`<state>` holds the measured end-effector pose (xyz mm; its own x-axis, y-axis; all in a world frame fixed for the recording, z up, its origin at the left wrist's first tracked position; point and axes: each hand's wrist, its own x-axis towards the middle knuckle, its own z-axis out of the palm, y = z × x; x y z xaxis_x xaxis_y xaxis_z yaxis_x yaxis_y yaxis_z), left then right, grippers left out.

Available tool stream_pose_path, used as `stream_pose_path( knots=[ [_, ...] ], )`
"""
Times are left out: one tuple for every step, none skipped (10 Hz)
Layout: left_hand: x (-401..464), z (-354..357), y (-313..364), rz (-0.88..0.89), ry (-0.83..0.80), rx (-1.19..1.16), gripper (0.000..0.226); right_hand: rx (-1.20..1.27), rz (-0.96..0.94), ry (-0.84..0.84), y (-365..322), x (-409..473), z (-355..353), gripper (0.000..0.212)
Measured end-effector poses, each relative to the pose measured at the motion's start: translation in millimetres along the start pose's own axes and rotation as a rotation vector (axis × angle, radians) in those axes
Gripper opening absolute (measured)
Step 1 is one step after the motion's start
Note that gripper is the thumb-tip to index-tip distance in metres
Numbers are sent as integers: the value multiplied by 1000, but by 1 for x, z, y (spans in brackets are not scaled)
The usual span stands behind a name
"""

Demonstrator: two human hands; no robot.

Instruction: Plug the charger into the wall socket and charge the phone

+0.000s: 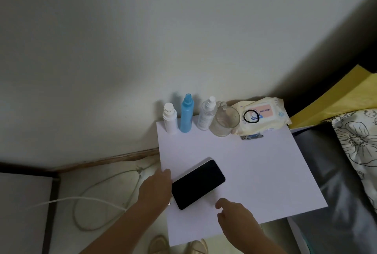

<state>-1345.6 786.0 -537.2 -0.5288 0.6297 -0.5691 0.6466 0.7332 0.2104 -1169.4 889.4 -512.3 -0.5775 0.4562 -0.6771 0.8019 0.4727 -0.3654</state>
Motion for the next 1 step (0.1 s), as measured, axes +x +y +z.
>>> stream_pose_path(
  knots=[
    [-12, -12, 2, 20, 43, -109, 37, -70, -55, 47, -7, -7, -12, 33]
  ],
)
